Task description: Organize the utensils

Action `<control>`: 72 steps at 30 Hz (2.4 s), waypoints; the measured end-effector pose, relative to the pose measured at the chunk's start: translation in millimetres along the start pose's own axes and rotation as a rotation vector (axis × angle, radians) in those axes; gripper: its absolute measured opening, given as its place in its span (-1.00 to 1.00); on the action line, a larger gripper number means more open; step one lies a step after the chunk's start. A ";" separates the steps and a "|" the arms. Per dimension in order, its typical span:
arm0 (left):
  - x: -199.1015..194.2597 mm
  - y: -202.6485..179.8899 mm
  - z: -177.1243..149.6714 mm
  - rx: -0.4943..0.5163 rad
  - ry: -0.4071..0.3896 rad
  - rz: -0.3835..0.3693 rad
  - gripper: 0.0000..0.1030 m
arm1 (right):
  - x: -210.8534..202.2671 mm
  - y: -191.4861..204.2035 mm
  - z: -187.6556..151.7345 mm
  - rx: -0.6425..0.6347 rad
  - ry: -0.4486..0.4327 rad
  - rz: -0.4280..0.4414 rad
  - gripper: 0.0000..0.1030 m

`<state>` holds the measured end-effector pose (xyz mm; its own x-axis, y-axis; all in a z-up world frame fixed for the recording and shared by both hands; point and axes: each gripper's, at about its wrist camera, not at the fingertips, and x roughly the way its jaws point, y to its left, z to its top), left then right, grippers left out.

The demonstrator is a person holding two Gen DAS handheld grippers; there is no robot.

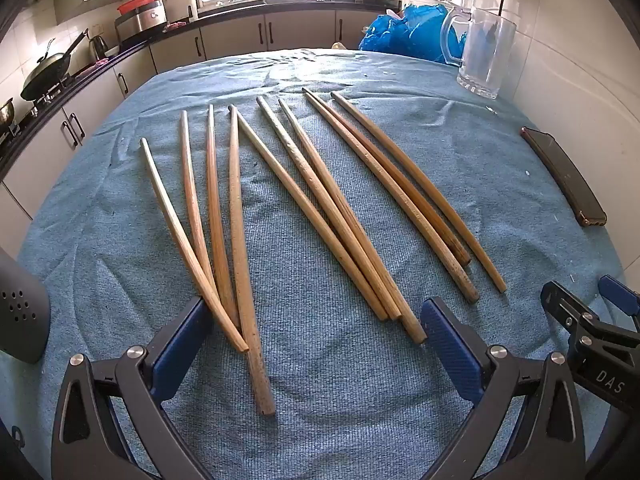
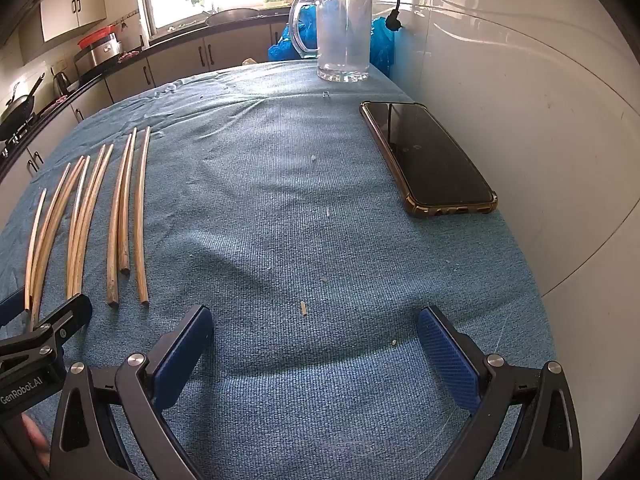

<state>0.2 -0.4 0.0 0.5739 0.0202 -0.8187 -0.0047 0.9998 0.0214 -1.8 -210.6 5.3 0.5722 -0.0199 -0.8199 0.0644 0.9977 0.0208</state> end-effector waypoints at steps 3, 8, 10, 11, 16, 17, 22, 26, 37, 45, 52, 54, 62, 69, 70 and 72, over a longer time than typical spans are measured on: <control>0.1 -0.4 0.2 -0.001 0.000 -0.001 1.00 | 0.4 -0.8 0.3 0.013 0.014 0.017 1.00; 0.0 0.1 0.0 -0.003 -0.003 -0.005 1.00 | 1.9 -4.2 2.4 0.013 0.013 0.017 1.00; 0.0 -0.2 0.1 -0.004 -0.003 -0.005 1.00 | 1.1 -2.5 1.4 0.010 0.011 0.014 1.00; 0.0 -0.7 0.3 -0.004 -0.003 -0.005 1.00 | 0.4 -0.9 0.3 0.009 0.009 0.012 1.00; -0.2 0.5 -0.3 -0.005 -0.005 -0.007 1.00 | 0.0 -0.2 0.0 0.007 0.007 0.010 1.00; -0.1 0.2 -0.1 -0.005 -0.004 -0.007 1.00 | 0.2 -0.4 0.1 0.008 0.008 0.010 1.00; -0.2 0.8 -0.4 -0.005 -0.005 -0.008 1.00 | 0.1 -0.4 0.1 0.008 0.007 0.010 1.00; -0.2 0.5 -0.2 -0.006 -0.005 -0.008 1.00 | 0.4 -0.9 0.3 0.008 0.008 0.011 1.00; -0.2 0.6 -0.2 -0.006 -0.005 -0.008 1.00 | 0.1 -0.4 0.0 0.007 0.007 0.010 1.00; -0.1 0.4 -0.1 -0.005 -0.005 -0.007 1.00 | 0.1 -0.4 0.0 0.007 0.007 0.010 1.00; -0.1 0.4 -0.1 -0.006 -0.005 -0.008 1.00 | 0.1 -0.3 0.0 0.007 0.007 0.009 1.00; 0.0 -0.2 0.4 -0.005 -0.004 -0.006 1.00 | 0.4 -0.7 0.4 0.007 0.008 0.010 1.00; -5.0 2.9 -3.5 0.022 0.027 -0.029 1.00 | 5.2 0.9 7.6 0.016 0.056 0.008 1.00; -73.4 31.6 -21.3 -0.051 -0.074 -0.087 0.99 | 2.4 1.7 3.2 -0.002 0.044 0.015 0.99; -85.3 34.2 -22.3 -0.043 -0.106 -0.076 0.99 | 0.5 1.8 2.0 0.003 0.042 0.006 0.98; -108.8 40.6 -25.2 -0.035 -0.171 -0.045 0.99 | -7.8 1.0 -2.4 0.027 0.029 0.006 0.95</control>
<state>-83.1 38.2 75.5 0.7049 -0.0233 -0.7089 -0.0025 0.9994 -0.0353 -8.2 -209.3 10.3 0.5485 -0.0118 -0.8361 0.0836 0.9957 0.0407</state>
